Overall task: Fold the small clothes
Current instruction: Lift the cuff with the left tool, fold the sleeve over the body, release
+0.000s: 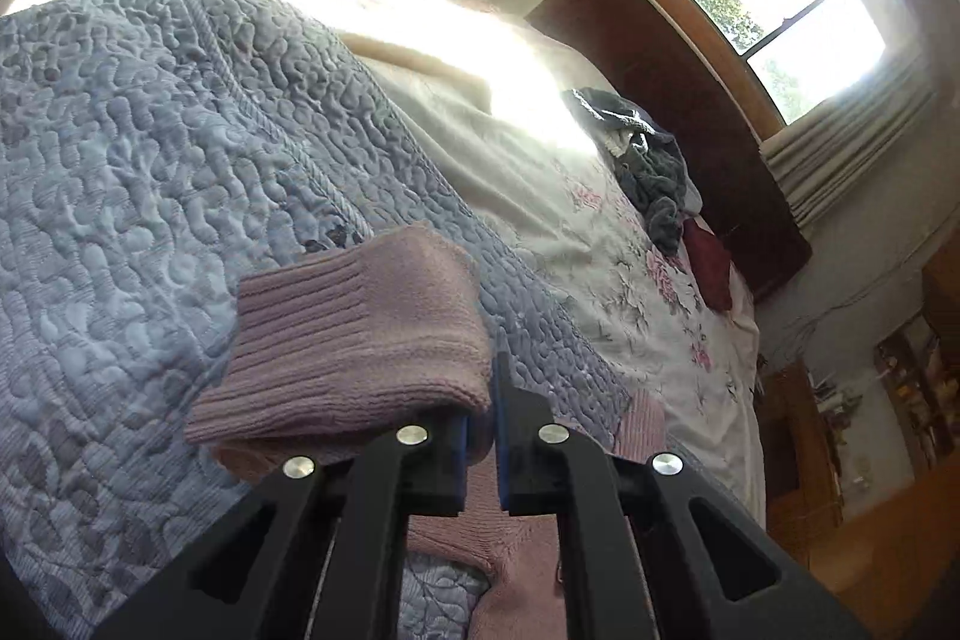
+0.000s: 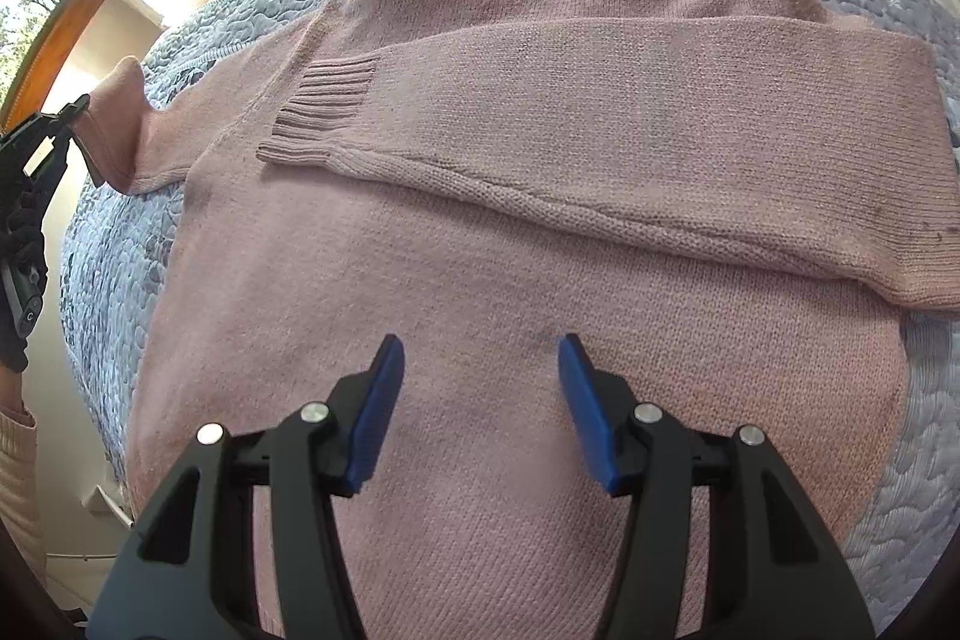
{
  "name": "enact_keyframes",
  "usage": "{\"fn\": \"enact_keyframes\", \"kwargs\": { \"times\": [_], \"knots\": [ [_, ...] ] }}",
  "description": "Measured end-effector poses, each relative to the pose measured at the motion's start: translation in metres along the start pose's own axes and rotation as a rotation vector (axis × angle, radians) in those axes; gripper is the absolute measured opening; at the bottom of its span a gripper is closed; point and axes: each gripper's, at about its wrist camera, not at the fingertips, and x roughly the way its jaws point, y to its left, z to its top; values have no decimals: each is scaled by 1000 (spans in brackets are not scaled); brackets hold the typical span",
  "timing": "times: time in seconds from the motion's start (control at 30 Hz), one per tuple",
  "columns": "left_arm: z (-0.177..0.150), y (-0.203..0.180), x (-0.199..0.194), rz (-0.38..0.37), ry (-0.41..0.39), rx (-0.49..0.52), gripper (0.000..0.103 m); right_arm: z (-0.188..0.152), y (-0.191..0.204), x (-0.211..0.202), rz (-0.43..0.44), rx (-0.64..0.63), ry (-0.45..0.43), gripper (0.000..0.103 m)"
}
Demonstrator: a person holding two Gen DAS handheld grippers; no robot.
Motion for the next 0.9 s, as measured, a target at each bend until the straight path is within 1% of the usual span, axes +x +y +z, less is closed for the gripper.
{"fn": "enact_keyframes", "kwargs": {
  "times": [0.2,0.3,0.37,0.43,0.53,0.67,0.73,0.8,0.9],
  "knots": [
    [-46,-57,29,-113,62,53,6,-1,-5,-5,1,7,-8,54],
    [-70,-76,47,-144,98,71,6,-2,-6,-2,4,16,-3,54],
    [-86,-81,61,-144,129,73,6,-3,-6,1,3,20,3,54],
    [-102,-79,77,-127,166,68,6,-5,-8,3,7,27,7,54],
    [-123,-64,100,-95,229,28,6,-6,-9,4,13,30,7,54],
    [-145,-46,118,-53,286,-3,7,-4,-11,6,14,35,15,53],
    [-153,-40,122,-38,303,-13,7,-4,-12,7,15,37,17,53],
    [-158,-34,124,-38,326,-25,9,-4,-12,8,13,38,19,53],
    [-161,-32,114,-47,344,-25,10,-2,-11,9,7,37,25,53]
  ]
}}
